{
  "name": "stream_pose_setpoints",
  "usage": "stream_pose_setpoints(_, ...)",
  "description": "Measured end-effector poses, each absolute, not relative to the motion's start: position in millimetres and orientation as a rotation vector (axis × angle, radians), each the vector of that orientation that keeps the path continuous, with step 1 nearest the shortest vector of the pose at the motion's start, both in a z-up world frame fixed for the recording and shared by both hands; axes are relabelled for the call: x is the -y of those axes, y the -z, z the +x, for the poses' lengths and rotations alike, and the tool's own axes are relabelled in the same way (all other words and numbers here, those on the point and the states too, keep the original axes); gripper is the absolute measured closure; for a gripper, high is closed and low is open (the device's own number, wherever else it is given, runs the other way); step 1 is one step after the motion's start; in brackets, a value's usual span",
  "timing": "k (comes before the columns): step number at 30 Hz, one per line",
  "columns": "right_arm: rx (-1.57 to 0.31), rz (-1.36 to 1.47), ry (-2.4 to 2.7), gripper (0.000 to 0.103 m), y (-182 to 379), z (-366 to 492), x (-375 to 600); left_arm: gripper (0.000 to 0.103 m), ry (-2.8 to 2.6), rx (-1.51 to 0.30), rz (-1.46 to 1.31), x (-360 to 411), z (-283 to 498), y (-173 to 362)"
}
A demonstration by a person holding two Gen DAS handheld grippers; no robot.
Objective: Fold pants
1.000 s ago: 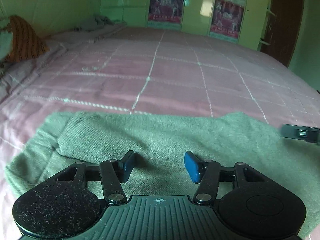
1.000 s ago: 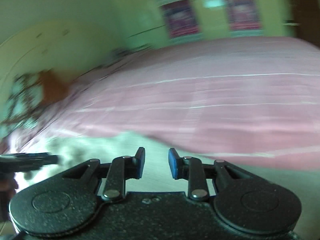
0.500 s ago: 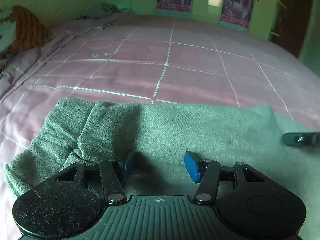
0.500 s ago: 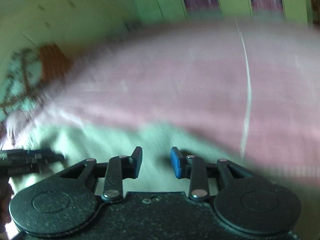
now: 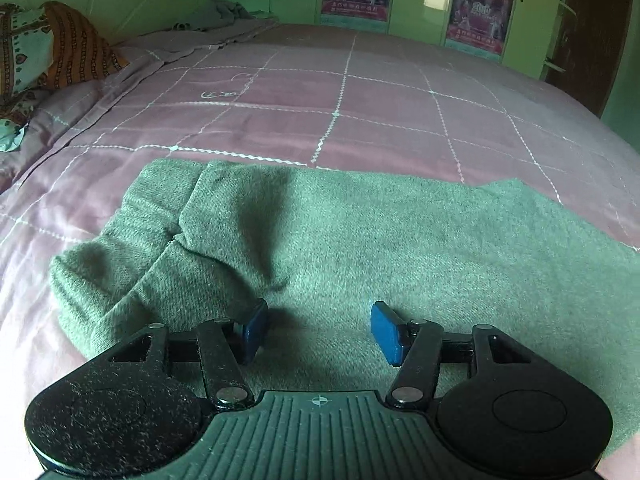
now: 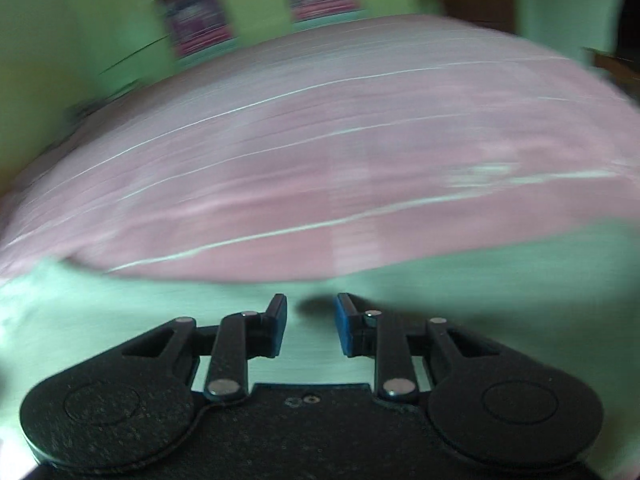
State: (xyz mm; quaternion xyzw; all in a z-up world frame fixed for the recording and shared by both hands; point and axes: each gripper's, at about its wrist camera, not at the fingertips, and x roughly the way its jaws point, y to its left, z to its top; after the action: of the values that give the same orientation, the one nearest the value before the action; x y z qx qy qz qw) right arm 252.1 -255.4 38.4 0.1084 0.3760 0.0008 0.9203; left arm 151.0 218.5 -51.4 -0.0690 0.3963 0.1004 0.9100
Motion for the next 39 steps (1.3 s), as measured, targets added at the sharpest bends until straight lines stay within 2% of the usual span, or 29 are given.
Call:
stream_pose_setpoints(2, -0.749, 0.277, 0.114, 0.078, -42, 238, 304, 0.045, -0.216, -0.813, -0.14, -215, 145, 46)
stream_pose_setpoints(3, -0.741, 0.307, 0.19, 0.072, -47, 228, 324, 0.045, -0.213, -0.803, -0.144, -213, 139, 43)
stream_pose_setpoints(5, -0.624, 0.409, 0.204, 0.071, -63, 190, 354, 0.044, -0.209, -0.799, -0.131, -211, 130, 44)
stream_pose_setpoints(6, -0.58, 0.443, 0.194, 0.066, -69, 170, 370, 0.044, -0.211, -0.798, -0.119, -209, 125, 46)
stream_pose_setpoints(7, -0.561, 0.466, 0.211, 0.053, -73, 152, 380, 0.041, -0.21, -0.794, -0.116, -208, 122, 47)
stream_pose_setpoints(9, -0.545, 0.546, 0.231, 0.037, -70, 120, 401, 0.034, -0.199, -0.792, -0.121, -207, 115, 50)
stream_pose_setpoints(15, -0.588, 0.827, 0.191, 0.038, -25, 76, 428, 0.029, -0.196, -0.803, -0.093, -199, 110, 48)
stream_pose_setpoints(20, -0.549, 0.883, 0.164, 0.038, -5, 86, 419, 0.027, -0.195, -0.812, -0.106, -200, 110, 50)
stream_pose_setpoints(21, -0.545, 0.888, 0.14, 0.039, -2, 93, 416, 0.027, -0.195, -0.812, -0.111, -201, 110, 51)
stream_pose_setpoints(23, -0.555, 0.858, 0.095, 0.054, -1, 105, 408, 0.025, -0.193, -0.815, -0.1, -200, 111, 52)
stream_pose_setpoints(24, -0.575, 0.822, 0.091, 0.088, -3, 110, 402, 0.025, -0.195, -0.815, -0.097, -200, 112, 53)
stream_pose_setpoints(25, -0.595, 0.777, 0.108, 0.094, -10, 113, 397, 0.025, -0.198, -0.816, -0.096, -200, 112, 53)
stream_pose_setpoints(29, -0.42, 0.754, 0.064, 0.095, -43, 90, 391, 0.024, -0.194, -0.819, -0.084, -198, 113, 54)
stream_pose_setpoints(30, -0.436, 0.738, 0.096, 0.094, -37, 91, 394, 0.024, -0.194, -0.82, -0.083, -199, 114, 54)
stream_pose_setpoints(32, -0.624, 0.834, 0.167, 0.096, -2, 109, 409, 0.024, -0.195, -0.823, -0.078, -199, 114, 51)
stream_pose_setpoints(34, -0.604, 0.824, 0.165, 0.092, -3, 107, 407, 0.024, -0.196, -0.812, -0.049, -199, 111, 46)
stream_pose_setpoints(39, -0.647, 0.679, 0.215, 0.091, -27, 113, 386, 0.024, -0.184, -0.787, -0.06, -211, 99, 38)
